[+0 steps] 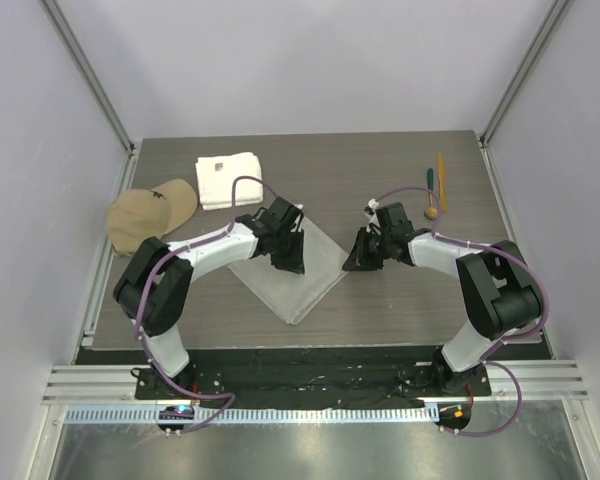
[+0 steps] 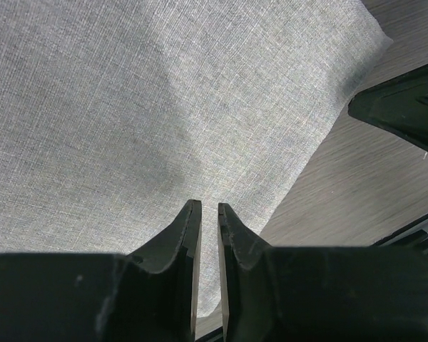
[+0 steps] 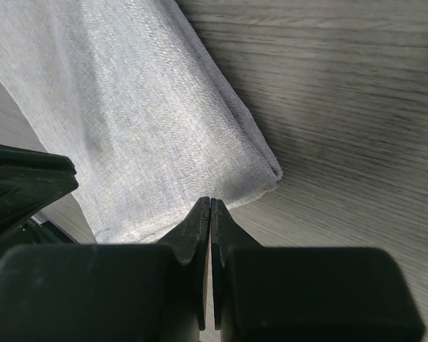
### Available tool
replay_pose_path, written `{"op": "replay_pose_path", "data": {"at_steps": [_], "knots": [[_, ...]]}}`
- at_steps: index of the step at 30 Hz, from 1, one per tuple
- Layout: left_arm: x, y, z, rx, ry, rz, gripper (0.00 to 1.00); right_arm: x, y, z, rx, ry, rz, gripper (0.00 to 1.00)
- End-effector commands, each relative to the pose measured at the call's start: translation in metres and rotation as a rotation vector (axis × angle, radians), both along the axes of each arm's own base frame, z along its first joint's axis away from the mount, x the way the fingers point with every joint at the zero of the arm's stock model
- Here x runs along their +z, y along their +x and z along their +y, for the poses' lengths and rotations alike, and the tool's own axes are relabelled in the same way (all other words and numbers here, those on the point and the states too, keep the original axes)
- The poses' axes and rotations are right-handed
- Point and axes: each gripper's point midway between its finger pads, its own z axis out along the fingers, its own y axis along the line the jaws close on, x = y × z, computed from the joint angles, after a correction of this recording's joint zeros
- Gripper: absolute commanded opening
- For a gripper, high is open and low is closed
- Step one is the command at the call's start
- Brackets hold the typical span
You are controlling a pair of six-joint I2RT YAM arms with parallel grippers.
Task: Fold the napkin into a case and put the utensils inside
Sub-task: Rotate the lower triangle-folded napkin at the center of the board.
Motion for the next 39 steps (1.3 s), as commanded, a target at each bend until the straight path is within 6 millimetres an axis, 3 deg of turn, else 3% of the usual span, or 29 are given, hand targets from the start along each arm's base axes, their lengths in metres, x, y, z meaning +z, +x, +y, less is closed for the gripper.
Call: {"op": "replay_pose_path", "data": {"at_steps": [1,7,20,29,35,38,39], "knots": [[0.015,-0.004,-0.012,0.017,-0.069,-0.043,0.18,0.018,0.014,0.01,0.038,0.049,-0.067,0.07],[0.012,-0.007,-0.016,0.032,-0.096,-0.032,0.18,0.018,0.023,0.011,0.047,0.029,-0.076,0.07],[-0.013,-0.007,-0.014,0.025,-0.046,0.003,0.18,-0.015,0.02,-0.002,0.006,-0.05,-0.032,0.07],[-0.034,0.003,-0.006,0.043,0.039,0.004,0.19,-0.036,-0.018,-0.016,-0.11,-0.035,0.051,0.07],[-0.04,0.013,-0.001,0.037,0.109,-0.007,0.19,-0.045,-0.052,-0.006,-0.209,0.078,0.122,0.07],[-0.04,0.02,0.006,0.042,0.156,-0.016,0.19,-0.039,-0.068,0.004,-0.229,0.12,0.137,0.07],[-0.04,0.026,0.014,0.048,0.194,-0.036,0.19,-0.029,-0.067,0.011,-0.218,0.157,0.106,0.07]]}}
